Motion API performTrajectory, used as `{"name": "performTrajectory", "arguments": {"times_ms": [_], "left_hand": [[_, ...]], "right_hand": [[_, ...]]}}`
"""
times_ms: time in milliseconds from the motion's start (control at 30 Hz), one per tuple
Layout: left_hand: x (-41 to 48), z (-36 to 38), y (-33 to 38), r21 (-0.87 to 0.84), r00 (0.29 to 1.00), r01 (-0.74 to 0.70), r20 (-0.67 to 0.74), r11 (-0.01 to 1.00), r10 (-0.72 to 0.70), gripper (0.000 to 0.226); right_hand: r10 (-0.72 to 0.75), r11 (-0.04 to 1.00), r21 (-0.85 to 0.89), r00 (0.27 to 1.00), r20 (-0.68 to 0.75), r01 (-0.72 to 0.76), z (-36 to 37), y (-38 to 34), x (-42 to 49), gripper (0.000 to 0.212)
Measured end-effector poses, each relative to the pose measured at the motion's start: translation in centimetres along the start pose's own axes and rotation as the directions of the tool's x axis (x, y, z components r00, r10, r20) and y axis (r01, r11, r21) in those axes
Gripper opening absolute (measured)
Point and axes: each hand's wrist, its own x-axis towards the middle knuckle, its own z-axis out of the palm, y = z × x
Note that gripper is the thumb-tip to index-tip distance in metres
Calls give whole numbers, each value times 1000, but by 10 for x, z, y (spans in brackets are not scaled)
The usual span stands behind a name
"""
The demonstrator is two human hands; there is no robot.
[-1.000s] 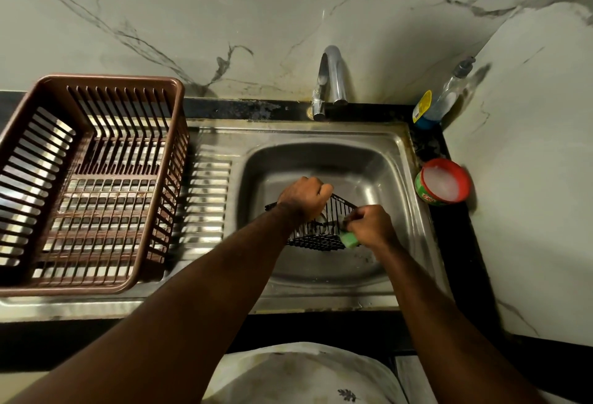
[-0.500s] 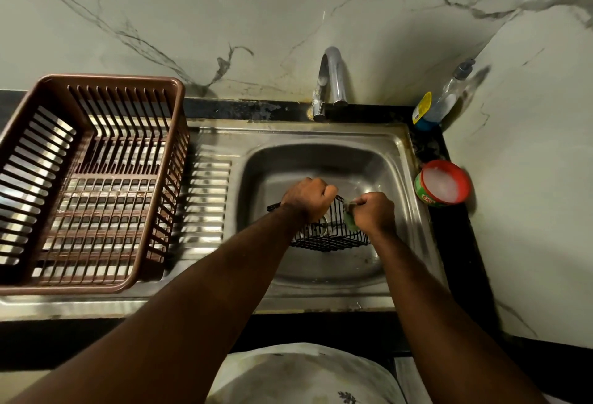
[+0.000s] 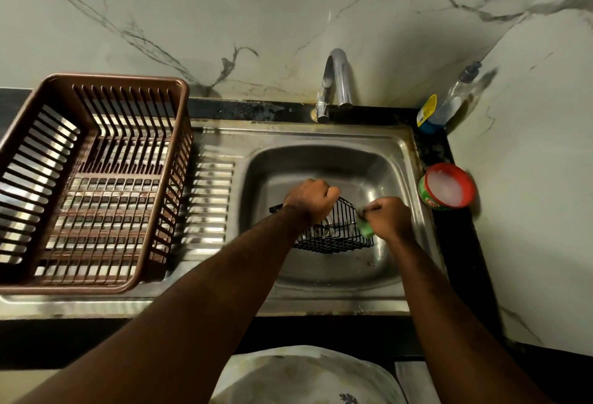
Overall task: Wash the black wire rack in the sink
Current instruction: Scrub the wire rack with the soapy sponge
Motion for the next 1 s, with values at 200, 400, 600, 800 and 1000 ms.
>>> {"name": "performTrajectory", "arguments": {"times_ms": [200, 400, 600, 800, 1000], "left_hand": [[1, 0, 0, 28, 1000, 22, -2, 999, -22, 36], [3, 0, -6, -31, 997, 70, -32, 997, -71, 42], [6, 1, -6, -17, 999, 36, 0, 999, -36, 36], [0, 0, -12, -57, 1000, -9, -14, 998, 8, 39], [-6, -6, -22, -149, 999, 2, -38, 989, -7, 35]], "right_hand": [[-5, 999, -37, 1000, -24, 4, 26, -12, -4, 6], [44, 999, 4, 995, 87, -44, 25, 1, -17, 3], [63, 998, -13, 994, 93, -62, 22, 1, -11, 6], [19, 1000, 11, 997, 68, -20, 22, -19, 3, 7], [19, 1000, 11, 995, 99, -20, 32, -9, -19, 5]]}}
